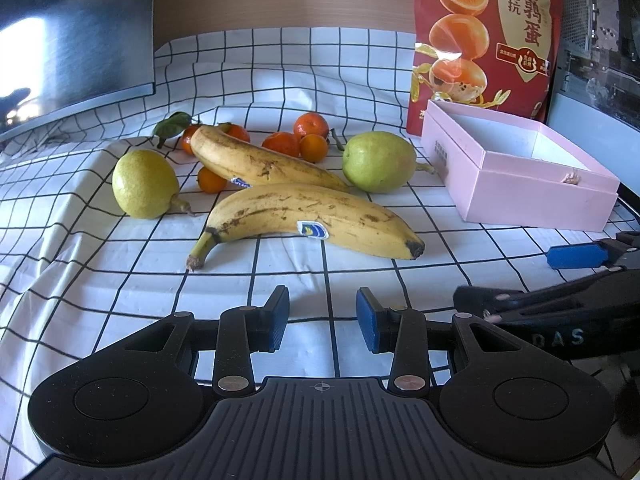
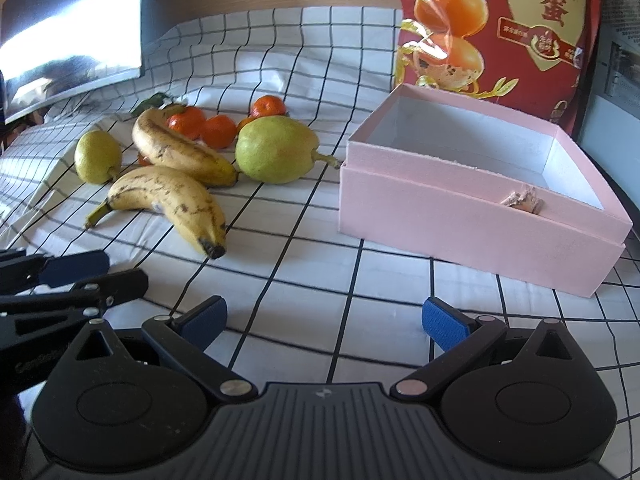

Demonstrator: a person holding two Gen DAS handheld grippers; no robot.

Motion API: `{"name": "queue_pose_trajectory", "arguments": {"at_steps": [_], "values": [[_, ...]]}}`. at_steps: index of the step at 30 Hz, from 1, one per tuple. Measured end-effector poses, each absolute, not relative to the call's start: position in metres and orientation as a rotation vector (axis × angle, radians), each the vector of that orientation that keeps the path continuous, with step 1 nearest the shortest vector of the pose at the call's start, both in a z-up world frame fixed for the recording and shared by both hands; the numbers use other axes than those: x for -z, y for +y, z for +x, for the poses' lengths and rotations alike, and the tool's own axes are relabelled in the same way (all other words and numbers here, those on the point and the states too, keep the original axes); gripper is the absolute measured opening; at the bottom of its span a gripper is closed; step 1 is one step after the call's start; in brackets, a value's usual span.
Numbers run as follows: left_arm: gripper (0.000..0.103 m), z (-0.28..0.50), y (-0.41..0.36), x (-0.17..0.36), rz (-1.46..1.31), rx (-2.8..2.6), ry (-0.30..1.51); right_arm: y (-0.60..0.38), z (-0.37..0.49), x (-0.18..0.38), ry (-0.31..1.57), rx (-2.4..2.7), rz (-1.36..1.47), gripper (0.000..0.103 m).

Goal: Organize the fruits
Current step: 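Reach the left gripper to the large green pear and close on it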

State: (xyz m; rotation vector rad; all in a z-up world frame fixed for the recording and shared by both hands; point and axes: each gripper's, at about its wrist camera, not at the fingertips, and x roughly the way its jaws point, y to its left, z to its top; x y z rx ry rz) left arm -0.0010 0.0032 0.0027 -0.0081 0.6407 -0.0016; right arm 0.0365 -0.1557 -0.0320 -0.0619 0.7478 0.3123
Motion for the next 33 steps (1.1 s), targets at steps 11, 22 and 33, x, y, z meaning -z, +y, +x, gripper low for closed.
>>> {"name": "queue_pose_trajectory", "arguments": {"at_steps": [11, 22, 33], "values": [[0.038, 0.02, 0.061, -0.033, -0.312, -0.001, 0.825, -0.159, 0.027, 0.024, 0.867, -0.332, -0.091, 0.103], [0.038, 0.079, 0.158, -0.076, -0.295, -0.216, 0.682, -0.172, 0.029, 0.007, 0.873, -0.339, -0.024, 0.096], [0.049, 0.111, 0.176, -0.05, -0.406, -0.259, 0.766, -0.152, 0.012, -0.002, 0.789, -0.348, -0.148, 0.096]]}}
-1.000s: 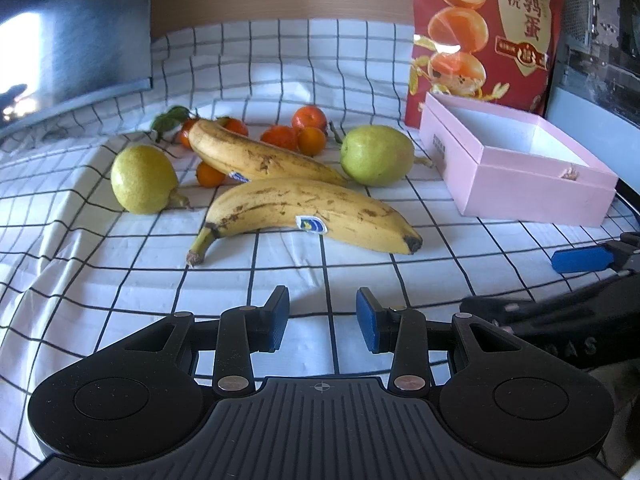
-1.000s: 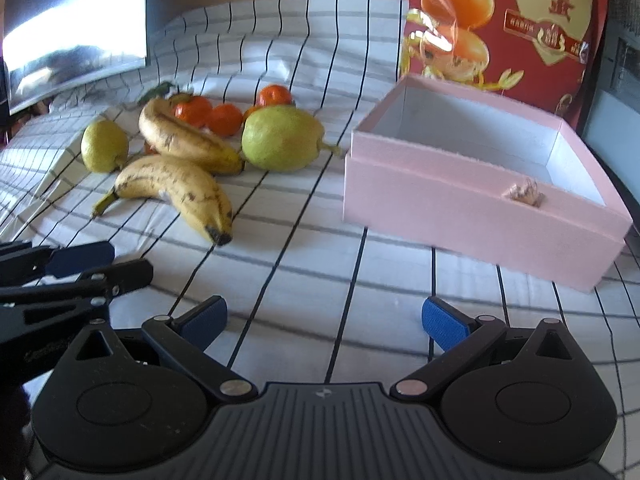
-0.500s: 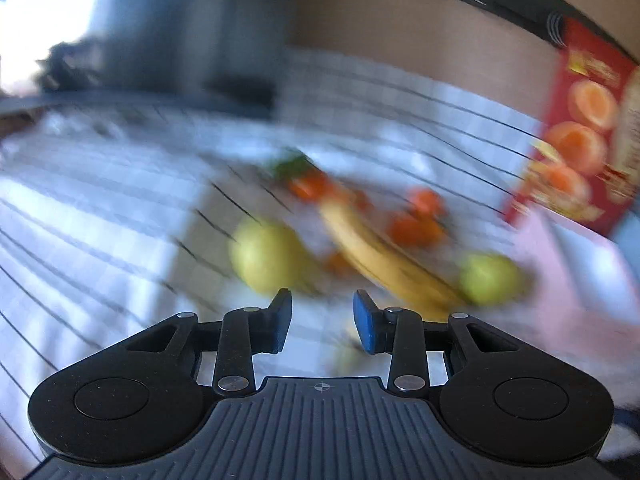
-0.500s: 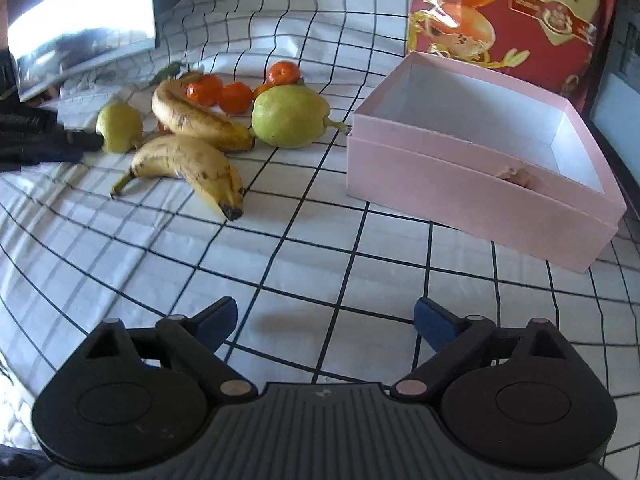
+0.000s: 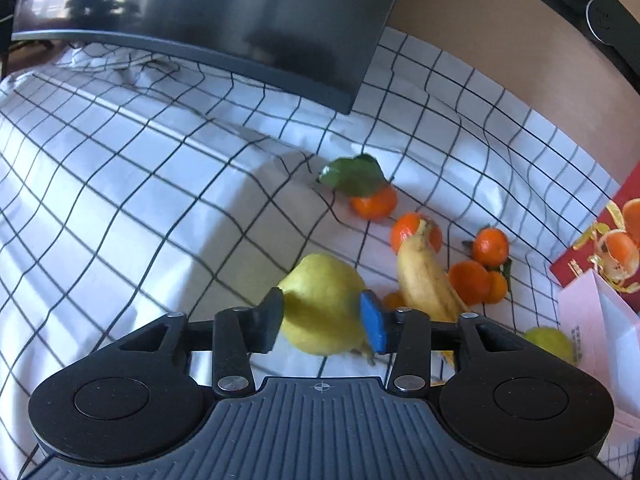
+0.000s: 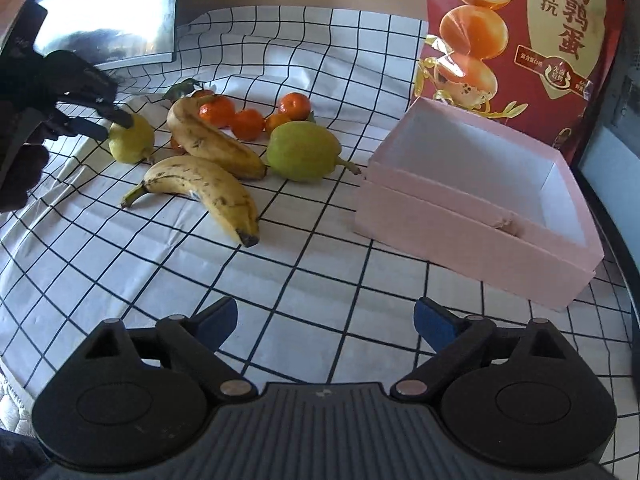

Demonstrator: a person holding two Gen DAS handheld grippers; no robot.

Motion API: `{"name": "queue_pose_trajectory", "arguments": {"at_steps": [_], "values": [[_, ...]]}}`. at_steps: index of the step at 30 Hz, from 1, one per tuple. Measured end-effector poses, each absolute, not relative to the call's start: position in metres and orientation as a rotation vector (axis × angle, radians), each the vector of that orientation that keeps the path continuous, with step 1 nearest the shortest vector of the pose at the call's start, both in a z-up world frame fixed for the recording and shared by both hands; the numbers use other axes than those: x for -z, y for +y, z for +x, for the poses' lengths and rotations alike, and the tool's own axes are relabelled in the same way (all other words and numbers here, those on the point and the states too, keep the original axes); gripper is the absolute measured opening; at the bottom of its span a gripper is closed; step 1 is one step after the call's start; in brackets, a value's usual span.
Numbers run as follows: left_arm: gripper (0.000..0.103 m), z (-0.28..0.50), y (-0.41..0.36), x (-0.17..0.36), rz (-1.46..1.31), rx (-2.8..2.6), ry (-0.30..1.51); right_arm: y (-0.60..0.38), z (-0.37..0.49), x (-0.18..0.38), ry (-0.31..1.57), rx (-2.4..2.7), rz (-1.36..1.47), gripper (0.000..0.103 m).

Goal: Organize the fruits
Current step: 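Reach the left gripper to the large green pear and close on it, then grasp the spotted banana with the right gripper while the left gripper holds the pear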

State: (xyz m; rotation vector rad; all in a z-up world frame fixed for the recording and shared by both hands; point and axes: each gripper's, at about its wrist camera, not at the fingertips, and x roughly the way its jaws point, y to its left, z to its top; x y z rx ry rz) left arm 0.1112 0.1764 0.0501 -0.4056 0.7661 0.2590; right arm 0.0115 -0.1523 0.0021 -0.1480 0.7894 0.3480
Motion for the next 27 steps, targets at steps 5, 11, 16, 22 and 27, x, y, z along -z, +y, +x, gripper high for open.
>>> {"name": "queue_pose_trajectory", "arguments": {"at_steps": [5, 11, 16, 22, 27], "values": [[0.053, 0.127, 0.178, -0.05, -0.393, -0.287, 0.732, -0.148, 0.011, 0.0, 0.799, -0.358, -0.152, 0.096], [0.066, 0.142, 0.177, -0.041, -0.366, -0.229, 0.755, -0.144, 0.01, 0.002, 0.806, -0.365, -0.164, 0.096], [0.068, 0.151, 0.179, -0.028, -0.426, -0.131, 0.862, -0.149, 0.01, 0.002, 0.808, -0.346, -0.158, 0.096], [0.066, 0.148, 0.173, -0.024, -0.399, -0.128, 0.832, -0.154, 0.011, 0.005, 0.824, -0.325, -0.143, 0.096], [0.065, 0.15, 0.173, -0.021, -0.351, -0.109, 0.788, -0.152, 0.01, 0.008, 0.832, -0.327, -0.157, 0.096]]}}
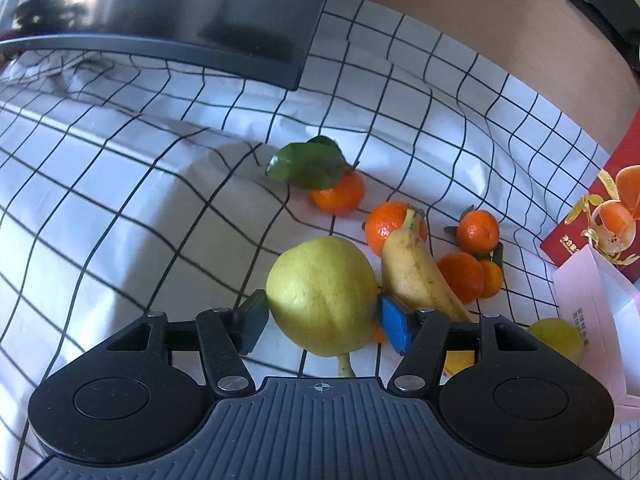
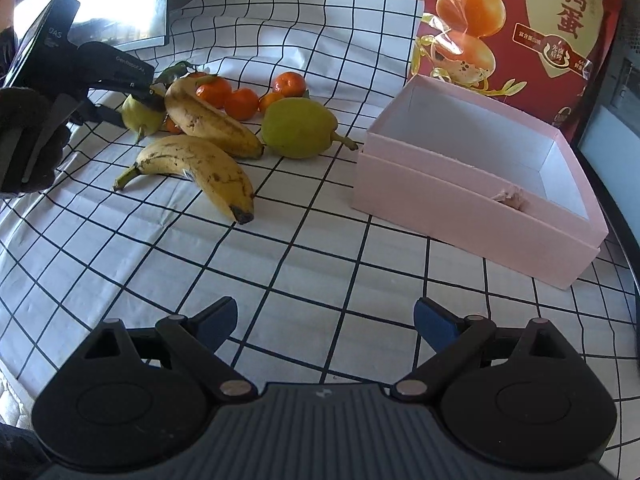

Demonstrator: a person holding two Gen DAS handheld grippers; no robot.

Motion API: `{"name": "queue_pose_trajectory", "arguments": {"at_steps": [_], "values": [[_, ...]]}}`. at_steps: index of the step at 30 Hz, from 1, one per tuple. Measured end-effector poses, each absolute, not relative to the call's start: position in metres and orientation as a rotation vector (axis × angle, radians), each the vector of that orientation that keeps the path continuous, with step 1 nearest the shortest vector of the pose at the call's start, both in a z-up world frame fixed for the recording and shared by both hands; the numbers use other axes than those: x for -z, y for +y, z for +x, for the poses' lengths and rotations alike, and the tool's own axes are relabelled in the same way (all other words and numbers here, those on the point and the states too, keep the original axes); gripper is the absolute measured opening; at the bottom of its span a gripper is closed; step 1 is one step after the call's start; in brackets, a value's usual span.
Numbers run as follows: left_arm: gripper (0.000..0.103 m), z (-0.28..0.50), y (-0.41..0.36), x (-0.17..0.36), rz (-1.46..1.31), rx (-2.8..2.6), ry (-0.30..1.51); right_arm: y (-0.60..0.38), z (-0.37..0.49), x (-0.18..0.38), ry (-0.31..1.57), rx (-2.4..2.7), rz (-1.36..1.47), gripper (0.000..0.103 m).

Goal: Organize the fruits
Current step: 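Grasp the spotted banana with the right gripper while the left gripper holds the pear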

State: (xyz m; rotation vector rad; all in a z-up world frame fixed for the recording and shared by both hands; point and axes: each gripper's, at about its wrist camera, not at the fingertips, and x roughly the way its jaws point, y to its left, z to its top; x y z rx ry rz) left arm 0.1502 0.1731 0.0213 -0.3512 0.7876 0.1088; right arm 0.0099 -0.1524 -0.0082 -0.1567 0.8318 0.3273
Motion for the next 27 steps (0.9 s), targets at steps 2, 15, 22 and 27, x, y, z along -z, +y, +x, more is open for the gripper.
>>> {"name": "queue_pose_trajectory", "arguments": {"at_steps": [2, 15, 22, 27], "values": [[0.065, 0.15, 0.174, -0.021, -0.34, -0.101, 0.781, -0.152, 0.009, 0.008, 0.827, -0.327, -0.166, 0.096], [0.065, 0.068, 0.14, -0.04, -0.185, -0.022, 0.736, -0.144, 0.022, 0.002, 0.786, -0.363, -0.184, 0.096], [0.065, 0.018, 0.129, -0.033, -0.276, 0.059, 0.798, -0.121, 0.031, -0.008, 0.734, -0.48, -0.246, 0.085], [0.065, -0.003, 0.127, -0.033, -0.265, 0.038, 0.826, -0.094, 0.052, -0.021, 0.696, -0.643, -0.316, 0.068]]}}
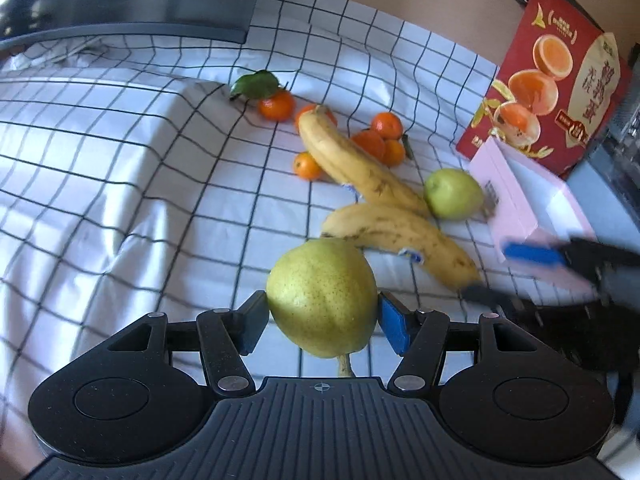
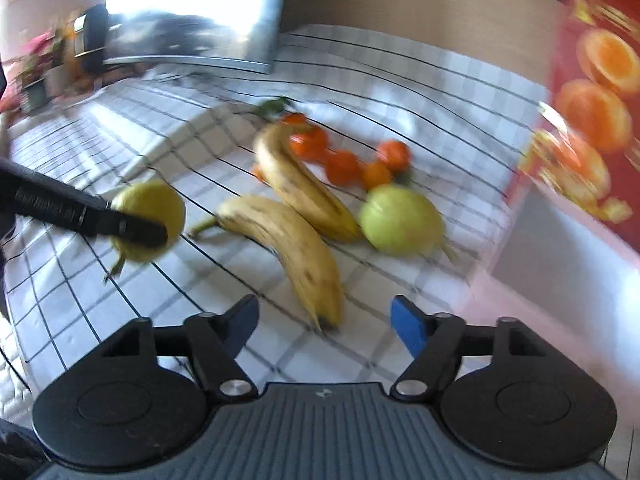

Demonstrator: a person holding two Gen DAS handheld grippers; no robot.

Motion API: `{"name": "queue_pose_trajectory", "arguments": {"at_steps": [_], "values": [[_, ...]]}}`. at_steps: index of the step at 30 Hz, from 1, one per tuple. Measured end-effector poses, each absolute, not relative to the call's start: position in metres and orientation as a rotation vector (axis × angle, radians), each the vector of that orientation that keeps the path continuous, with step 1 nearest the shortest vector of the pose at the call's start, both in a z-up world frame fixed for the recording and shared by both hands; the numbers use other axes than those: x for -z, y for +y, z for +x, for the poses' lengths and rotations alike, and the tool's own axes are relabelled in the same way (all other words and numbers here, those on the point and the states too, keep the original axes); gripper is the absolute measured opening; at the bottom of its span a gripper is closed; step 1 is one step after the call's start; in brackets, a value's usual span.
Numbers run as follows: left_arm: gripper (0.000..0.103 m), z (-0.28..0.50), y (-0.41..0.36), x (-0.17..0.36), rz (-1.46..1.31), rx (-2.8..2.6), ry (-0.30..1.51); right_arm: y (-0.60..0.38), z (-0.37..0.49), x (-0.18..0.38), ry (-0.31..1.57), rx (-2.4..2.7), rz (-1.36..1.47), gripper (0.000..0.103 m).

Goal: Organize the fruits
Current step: 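Grasp the spotted banana with the right gripper while the left gripper holds the pear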

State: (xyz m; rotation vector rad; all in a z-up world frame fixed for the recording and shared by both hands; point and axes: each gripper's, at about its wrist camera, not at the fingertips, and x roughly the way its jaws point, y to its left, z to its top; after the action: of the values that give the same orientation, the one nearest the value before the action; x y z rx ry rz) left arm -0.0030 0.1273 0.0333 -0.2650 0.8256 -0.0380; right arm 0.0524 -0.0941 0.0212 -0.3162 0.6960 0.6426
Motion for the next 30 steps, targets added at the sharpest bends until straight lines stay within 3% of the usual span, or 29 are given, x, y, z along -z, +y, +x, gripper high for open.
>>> {"name": "queue_pose_trajectory", "arguments": {"at_steps": [3, 11, 13, 21, 30], "values": [[0.065, -0.013, 0.128, -0.037, -0.22, 0.032, 0.824, -0.067, 0.068, -0.019, 0.668, -0.702, -0.391, 0.062], [0.065, -0.022, 0.14, -0.037, -0.258, 0.028, 0.828, -0.026, 0.112, 0.001, 0.748, -0.729, -0.409, 0.062], [0.065, -0.022, 0.142, -0.035, -0.272, 0.027, 0.833, -0.028, 0.115, 0.005, 0.802, -0.722, -0.373, 0.054], [0.065, -0.016, 0.145, -0.03, -0.303, 0.012, 0.866, -0.038, 0.09, -0.002, 0.916, -0.806, -0.282, 0.053], [0.065, -0.015, 0.137, -0.029, -0.303, 0.035, 0.897, -0.024, 0.102, 0.002, 0.837, -0.746, -0.271, 0.053]]}}
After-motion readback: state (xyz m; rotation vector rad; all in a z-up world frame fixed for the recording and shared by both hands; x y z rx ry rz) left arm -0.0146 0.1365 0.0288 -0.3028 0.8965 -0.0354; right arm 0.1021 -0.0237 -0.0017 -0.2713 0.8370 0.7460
